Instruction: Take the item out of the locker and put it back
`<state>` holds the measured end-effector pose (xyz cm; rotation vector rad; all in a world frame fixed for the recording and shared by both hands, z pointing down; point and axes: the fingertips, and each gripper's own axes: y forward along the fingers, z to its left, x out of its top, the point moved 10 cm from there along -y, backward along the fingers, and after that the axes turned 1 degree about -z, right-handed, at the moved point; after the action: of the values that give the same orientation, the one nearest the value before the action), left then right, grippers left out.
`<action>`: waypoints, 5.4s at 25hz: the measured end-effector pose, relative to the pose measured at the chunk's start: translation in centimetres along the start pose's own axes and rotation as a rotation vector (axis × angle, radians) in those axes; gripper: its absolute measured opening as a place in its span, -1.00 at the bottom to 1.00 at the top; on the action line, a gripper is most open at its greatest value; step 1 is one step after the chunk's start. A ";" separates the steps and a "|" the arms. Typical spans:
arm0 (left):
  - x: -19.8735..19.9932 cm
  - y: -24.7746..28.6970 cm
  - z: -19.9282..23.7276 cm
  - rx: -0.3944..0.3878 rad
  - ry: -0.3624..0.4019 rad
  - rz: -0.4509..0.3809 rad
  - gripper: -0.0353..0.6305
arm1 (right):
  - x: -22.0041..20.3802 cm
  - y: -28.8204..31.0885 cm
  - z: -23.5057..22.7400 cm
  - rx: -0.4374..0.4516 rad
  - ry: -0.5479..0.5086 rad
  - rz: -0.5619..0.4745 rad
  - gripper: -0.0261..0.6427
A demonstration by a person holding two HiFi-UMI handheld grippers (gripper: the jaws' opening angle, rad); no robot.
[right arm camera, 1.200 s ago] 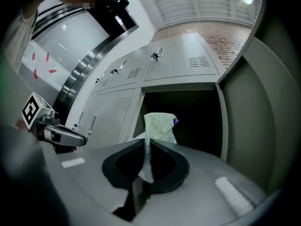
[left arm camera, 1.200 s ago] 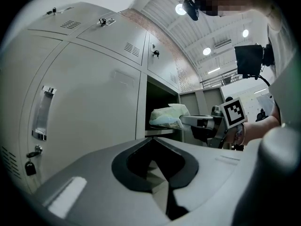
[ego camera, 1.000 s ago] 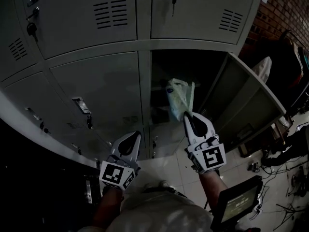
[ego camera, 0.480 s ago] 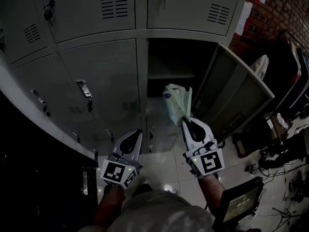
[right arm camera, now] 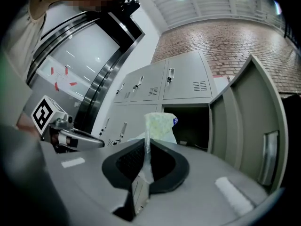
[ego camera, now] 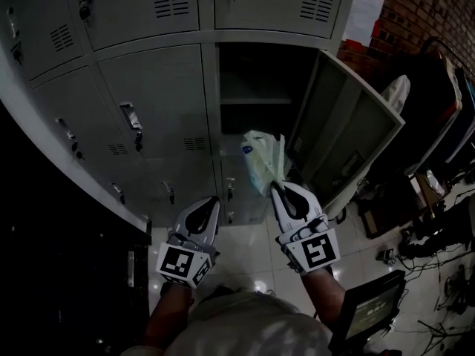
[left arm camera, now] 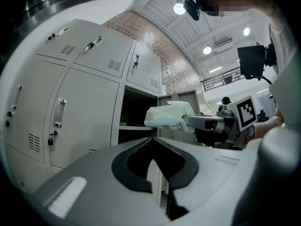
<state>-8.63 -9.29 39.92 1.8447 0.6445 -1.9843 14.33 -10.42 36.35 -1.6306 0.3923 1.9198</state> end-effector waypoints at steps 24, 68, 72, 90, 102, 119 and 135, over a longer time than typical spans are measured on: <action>1.0 -0.9 4.9 -0.018 -0.007 -0.032 -0.88 | 0.3 3.8 1.2 -0.076 -0.012 -0.004 -0.91; 0.9 9.0 12.5 0.034 0.008 -0.002 -0.88 | -3.0 18.4 -10.6 -0.169 -0.073 -0.004 -0.88; 0.8 5.9 11.9 0.028 0.002 0.003 -0.88 | -3.6 14.9 -7.0 -0.172 -0.061 0.053 -0.92; 0.7 -6.6 4.3 0.029 -0.014 -0.009 -0.88 | -2.0 -0.6 5.8 -0.152 0.028 0.101 -0.92; 0.4 -11.0 -4.3 0.045 0.002 0.001 -0.88 | -0.4 -7.7 7.8 -0.051 0.035 0.090 -0.92; 1.6 -11.1 -4.2 0.019 0.031 -0.007 -0.88 | 1.1 -7.7 9.0 -0.058 0.057 0.069 -0.92; 0.6 -10.0 -4.4 -0.005 0.020 0.016 -0.88 | 0.9 -8.1 8.8 -0.078 0.041 0.075 -0.92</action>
<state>-10.50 1.53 39.98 1.8627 0.6386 -1.9548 12.08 1.18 38.49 -1.7304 0.4052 1.9816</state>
